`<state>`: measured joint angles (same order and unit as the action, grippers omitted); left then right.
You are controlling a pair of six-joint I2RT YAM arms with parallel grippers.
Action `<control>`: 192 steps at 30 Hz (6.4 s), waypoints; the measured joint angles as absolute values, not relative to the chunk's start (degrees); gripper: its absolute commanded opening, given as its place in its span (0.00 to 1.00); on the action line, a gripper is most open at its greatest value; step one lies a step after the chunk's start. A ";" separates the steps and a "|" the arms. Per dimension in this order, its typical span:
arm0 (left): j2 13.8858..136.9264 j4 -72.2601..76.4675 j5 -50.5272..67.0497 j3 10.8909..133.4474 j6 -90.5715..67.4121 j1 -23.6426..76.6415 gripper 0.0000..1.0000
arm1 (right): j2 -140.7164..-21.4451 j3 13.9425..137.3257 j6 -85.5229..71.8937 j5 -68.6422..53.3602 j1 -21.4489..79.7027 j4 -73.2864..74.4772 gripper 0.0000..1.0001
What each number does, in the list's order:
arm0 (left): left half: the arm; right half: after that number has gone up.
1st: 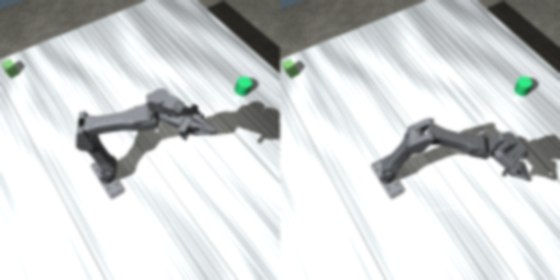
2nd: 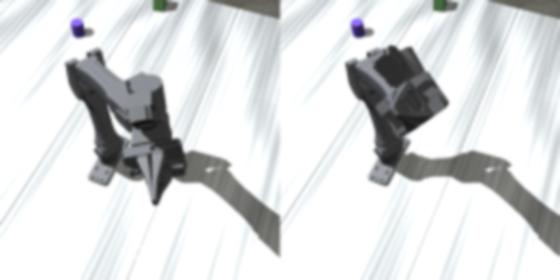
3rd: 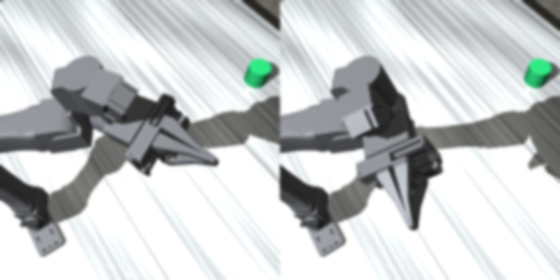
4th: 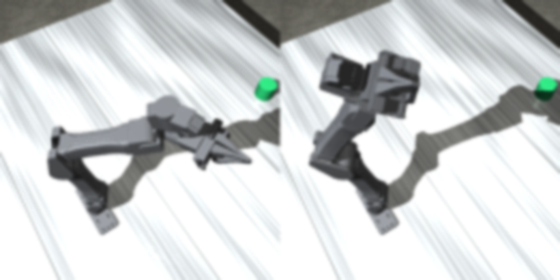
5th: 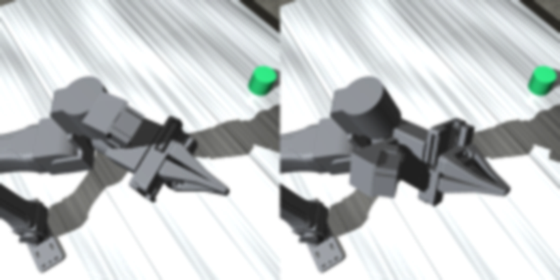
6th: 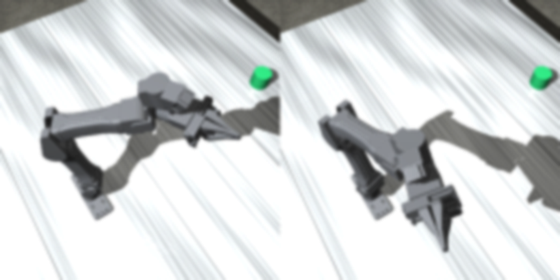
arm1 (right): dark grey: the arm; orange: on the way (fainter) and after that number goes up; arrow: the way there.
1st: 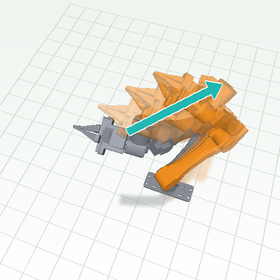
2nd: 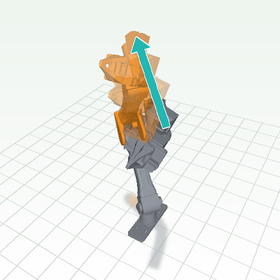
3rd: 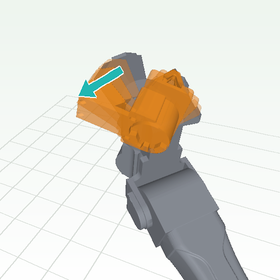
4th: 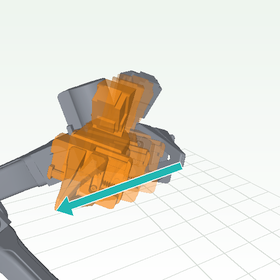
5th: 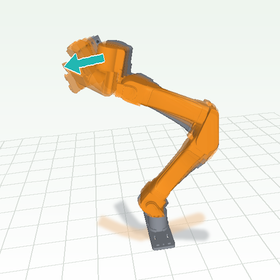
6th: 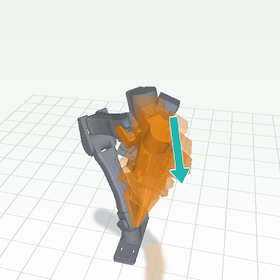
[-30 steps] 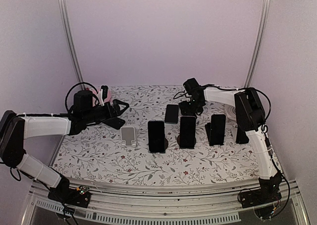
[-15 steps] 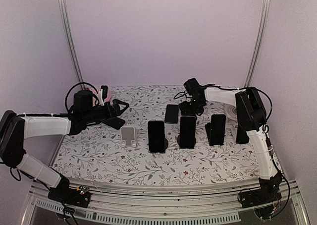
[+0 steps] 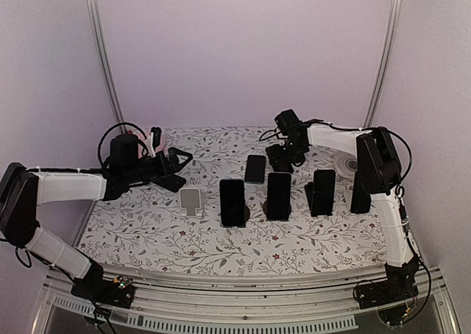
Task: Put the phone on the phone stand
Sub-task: Pick up the phone at the center of the board, then pass from the right arm to the left, then pass from the left arm to the right
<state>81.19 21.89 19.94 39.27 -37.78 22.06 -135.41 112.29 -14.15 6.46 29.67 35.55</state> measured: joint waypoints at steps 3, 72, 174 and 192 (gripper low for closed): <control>81.69 22.09 20.16 39.27 -37.82 22.06 0.97 | -134.93 112.27 -14.13 6.42 29.87 35.42 0.62; 119.35 30.81 33.06 74.04 -54.72 24.58 0.44 | -125.43 110.04 -7.25 5.65 45.39 23.57 0.64; 75.77 40.01 39.46 44.84 -45.71 40.86 0.00 | -79.22 44.56 -29.23 -35.59 52.82 -31.53 0.27; 75.50 36.45 31.70 45.82 -42.04 44.14 0.93 | -79.57 45.39 -27.24 -25.06 56.34 -26.96 0.03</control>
<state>75.50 36.45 31.70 45.82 -42.04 44.14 -79.57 45.39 -27.24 -25.06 56.34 -26.96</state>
